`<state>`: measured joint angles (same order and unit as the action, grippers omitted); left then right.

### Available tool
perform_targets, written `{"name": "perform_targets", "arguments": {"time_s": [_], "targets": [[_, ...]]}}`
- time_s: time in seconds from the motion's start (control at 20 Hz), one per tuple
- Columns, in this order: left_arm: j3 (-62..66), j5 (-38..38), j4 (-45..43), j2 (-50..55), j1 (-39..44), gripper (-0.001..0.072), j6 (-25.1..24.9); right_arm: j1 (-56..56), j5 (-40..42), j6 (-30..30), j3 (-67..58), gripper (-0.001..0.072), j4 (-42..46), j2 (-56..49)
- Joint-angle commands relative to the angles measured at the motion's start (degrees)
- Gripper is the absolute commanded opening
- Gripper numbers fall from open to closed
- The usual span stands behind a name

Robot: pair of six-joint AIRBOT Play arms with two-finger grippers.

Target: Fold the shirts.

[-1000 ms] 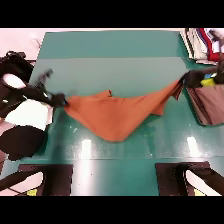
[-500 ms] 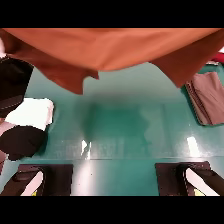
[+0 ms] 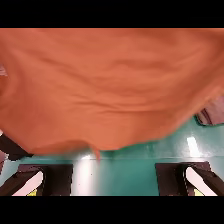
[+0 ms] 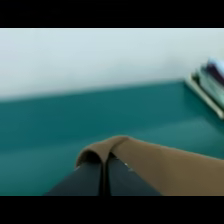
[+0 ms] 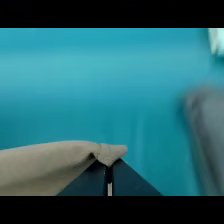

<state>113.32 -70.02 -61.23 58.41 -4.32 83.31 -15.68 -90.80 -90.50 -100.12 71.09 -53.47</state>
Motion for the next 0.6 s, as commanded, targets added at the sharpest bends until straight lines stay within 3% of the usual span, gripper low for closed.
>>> {"name": "perform_targets", "arguments": {"time_s": [0.0,0.2,0.35,0.4,0.45,0.5,0.55], "targets": [[-8.9,-4.7,1.8,13.0,3.4,0.0024,0.3,6.6,-1.5,-3.7,10.5,0.0015,5.7,-7.7],[-17.0,-0.5,-6.6,29.8,9.7,0.0025,0.2,10.3,4.2,-4.1,16.7,0.0015,11.0,-21.4],[-17.0,3.9,-6.5,36.5,8.8,0.0026,0.8,9.8,5.7,-3.8,13.2,0.0022,10.7,-31.0],[-17.0,4.6,-6.4,36.9,7.8,0.0105,1.0,9.7,5.4,-2.5,10.8,0.0164,9.0,-33.5],[-16.5,4.2,-6.1,36.8,6.4,0.0464,1.9,8.8,5.2,-2.2,8.2,0.0370,7.5,-35.5],[-15.3,2.1,-5.6,36.7,4.5,0.0638,2.9,8.1,5.0,-1.4,6.0,0.0398,5.5,-36.6],[-14.0,-2.0,-5.5,36.4,2.5,0.0640,3.3,7.3,4.4,0.3,4.2,0.0397,2.5,-36.9]]}}
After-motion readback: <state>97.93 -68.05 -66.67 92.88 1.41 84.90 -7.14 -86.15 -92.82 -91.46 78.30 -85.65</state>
